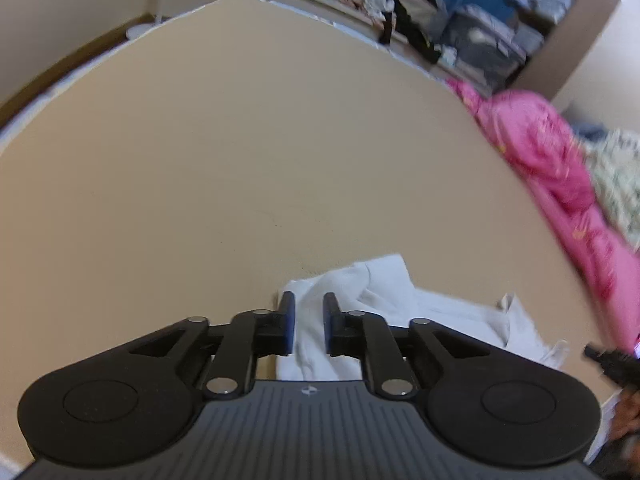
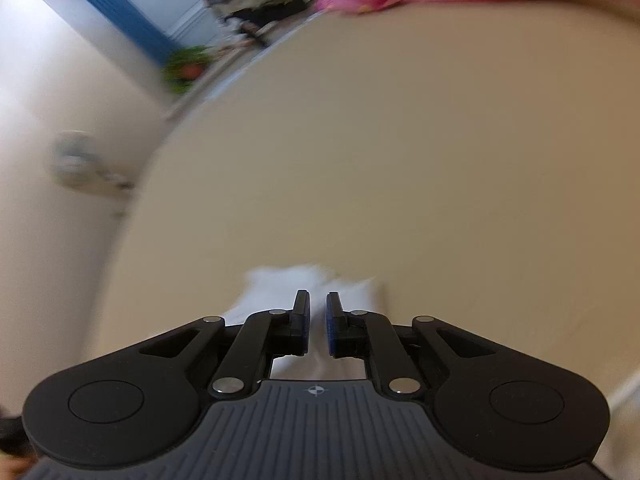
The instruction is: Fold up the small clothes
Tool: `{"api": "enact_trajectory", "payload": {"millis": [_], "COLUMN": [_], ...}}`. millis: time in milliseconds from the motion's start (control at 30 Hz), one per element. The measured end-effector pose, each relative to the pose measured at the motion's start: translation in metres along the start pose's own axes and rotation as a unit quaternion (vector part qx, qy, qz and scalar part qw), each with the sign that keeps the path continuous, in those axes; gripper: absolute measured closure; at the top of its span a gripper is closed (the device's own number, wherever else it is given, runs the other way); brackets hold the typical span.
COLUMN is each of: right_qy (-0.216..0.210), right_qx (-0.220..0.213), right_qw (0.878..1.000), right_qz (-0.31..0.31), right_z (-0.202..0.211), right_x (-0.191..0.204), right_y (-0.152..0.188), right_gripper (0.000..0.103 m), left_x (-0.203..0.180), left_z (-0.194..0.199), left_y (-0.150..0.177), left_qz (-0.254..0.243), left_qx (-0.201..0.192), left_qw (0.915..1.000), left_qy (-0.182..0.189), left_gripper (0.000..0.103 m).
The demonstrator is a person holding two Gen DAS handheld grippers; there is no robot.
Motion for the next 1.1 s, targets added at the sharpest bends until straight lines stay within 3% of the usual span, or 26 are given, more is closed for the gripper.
{"api": "enact_trajectory", "payload": {"millis": [100,167,233,333,633,667,700,733,767,833,1000,1100], "right_qy": [0.005,-0.012,-0.007,-0.006,0.008,0.008,0.005,-0.001,-0.008,-0.015,-0.04,-0.001], "right_qx": [0.044,0.042,0.062,0.095,0.074,0.068,0.062,0.056,0.053,0.042,-0.06,-0.085], "right_qw": [0.999,0.999,0.996,0.99,0.98,0.98,0.981,0.982,0.983,0.981,0.99,0.99], "right_qz": [-0.013,0.021,0.069,0.103,0.185,0.185,0.182,0.179,0.178,0.188,0.121,0.113], "right_z": [-0.013,-0.013,-0.02,-0.035,-0.065,-0.068,-0.07,-0.07,-0.07,-0.072,-0.051,-0.06], "right_x": [-0.012,-0.004,0.003,0.012,0.034,0.035,0.036,0.037,0.038,0.043,0.047,0.042], "right_y": [0.015,0.015,0.021,0.03,0.025,0.023,0.02,0.016,0.013,0.009,-0.028,-0.039], "right_gripper": [0.087,0.086,0.075,0.074,0.066,0.066,0.066,0.066,0.068,0.098,0.099,0.099], "left_x": [0.02,0.014,0.005,-0.008,-0.038,-0.04,-0.042,-0.043,-0.044,-0.047,-0.046,-0.042], "left_z": [-0.007,-0.01,-0.017,-0.033,-0.07,-0.071,-0.073,-0.074,-0.076,-0.075,-0.055,-0.07], "left_y": [0.006,0.011,0.014,0.014,0.022,0.021,0.02,0.02,0.019,0.014,-0.02,-0.026], "left_qz": [0.024,-0.011,-0.039,-0.077,-0.145,-0.153,-0.161,-0.167,-0.171,-0.173,-0.11,-0.11], "left_qx": [0.024,0.029,0.035,0.032,0.002,-0.005,-0.011,-0.012,-0.011,-0.022,-0.11,-0.112], "left_qw": [0.9994,0.9994,0.9985,0.9962,0.9887,0.9874,0.9862,0.9852,0.9844,0.9842,0.9877,0.9866], "left_qy": [-0.01,-0.017,-0.016,-0.024,-0.038,-0.038,-0.039,-0.037,-0.038,-0.033,-0.02,-0.042], "left_gripper": [0.087,0.081,0.066,0.066,0.064,0.064,0.073,0.092,0.097,0.099,0.099,0.099]}}
Point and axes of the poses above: each gripper's, at about its wrist camera, not at the fingertips, and z roughly against the way its jaws point, x to its left, y to its underside, the point moved 9 cm from there along -z, roughly the way its jaws point, and after that the axes turned 8 degrees about z, right-handed, at the moved point
